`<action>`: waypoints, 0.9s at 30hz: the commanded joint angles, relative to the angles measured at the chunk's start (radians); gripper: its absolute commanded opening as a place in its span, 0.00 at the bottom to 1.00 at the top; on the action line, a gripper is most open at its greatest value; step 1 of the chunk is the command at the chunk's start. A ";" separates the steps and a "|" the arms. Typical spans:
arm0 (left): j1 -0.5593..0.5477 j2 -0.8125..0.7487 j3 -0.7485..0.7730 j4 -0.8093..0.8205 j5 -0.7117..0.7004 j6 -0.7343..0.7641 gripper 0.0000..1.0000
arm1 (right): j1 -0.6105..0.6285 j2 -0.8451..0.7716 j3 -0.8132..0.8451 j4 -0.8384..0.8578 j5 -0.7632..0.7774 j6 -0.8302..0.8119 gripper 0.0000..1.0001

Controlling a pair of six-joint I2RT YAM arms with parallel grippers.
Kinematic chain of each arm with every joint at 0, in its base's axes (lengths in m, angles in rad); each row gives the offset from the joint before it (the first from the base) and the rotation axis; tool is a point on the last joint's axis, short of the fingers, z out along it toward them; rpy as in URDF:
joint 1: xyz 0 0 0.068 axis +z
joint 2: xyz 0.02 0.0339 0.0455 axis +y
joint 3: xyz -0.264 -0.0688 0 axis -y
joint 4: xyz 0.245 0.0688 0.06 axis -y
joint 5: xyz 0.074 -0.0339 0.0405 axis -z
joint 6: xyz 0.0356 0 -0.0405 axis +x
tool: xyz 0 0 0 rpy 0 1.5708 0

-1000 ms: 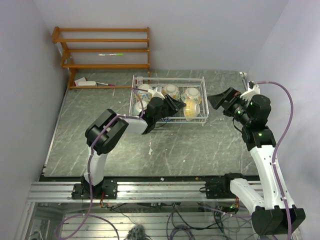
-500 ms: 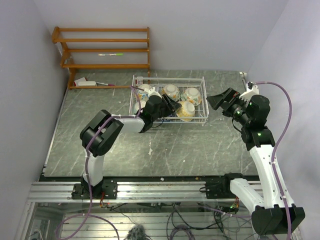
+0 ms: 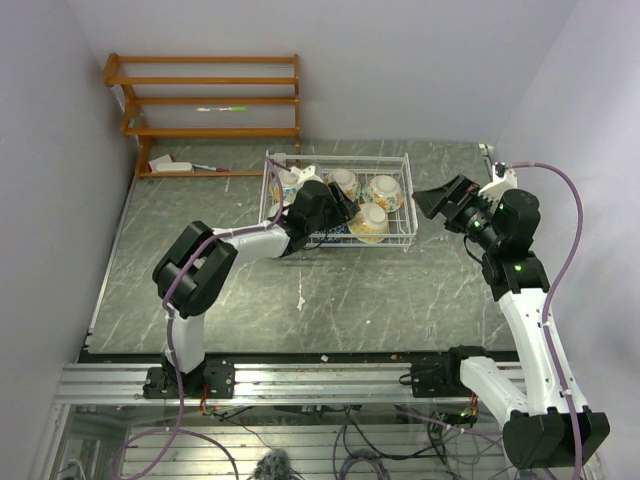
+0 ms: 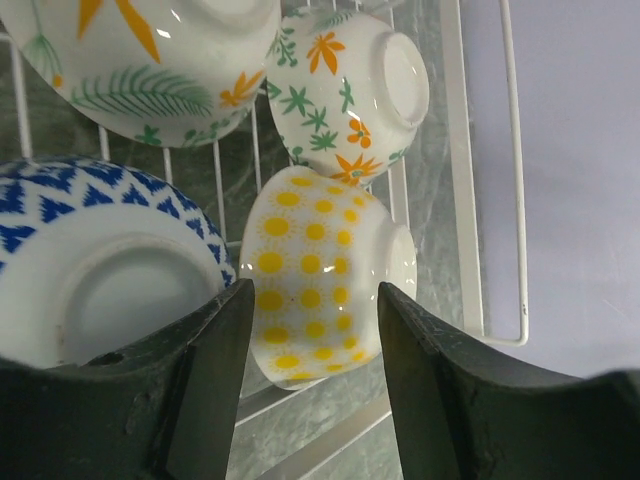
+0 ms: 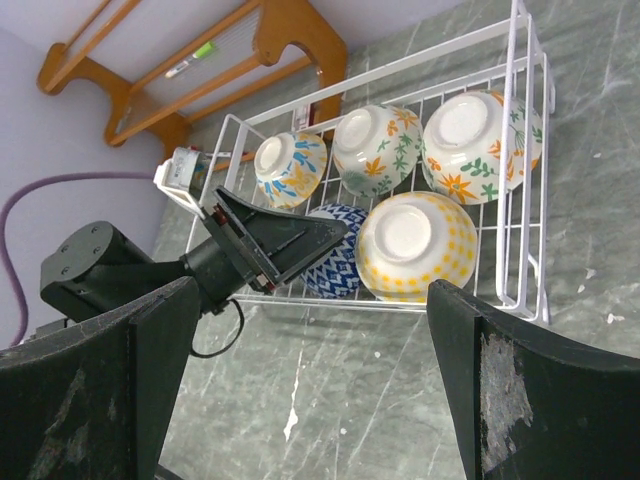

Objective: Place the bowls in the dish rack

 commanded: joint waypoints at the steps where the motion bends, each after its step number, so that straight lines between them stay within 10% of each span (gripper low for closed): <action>1: 0.004 -0.079 0.057 -0.155 -0.106 0.096 0.64 | -0.009 0.010 -0.006 0.046 -0.027 0.009 0.97; 16: -0.004 -0.273 0.090 -0.347 -0.152 0.256 0.65 | -0.001 0.129 0.057 0.037 -0.179 -0.023 0.97; 27: -0.005 -0.604 -0.060 -0.539 -0.244 0.371 0.79 | 0.285 0.346 0.177 -0.045 0.154 -0.072 0.99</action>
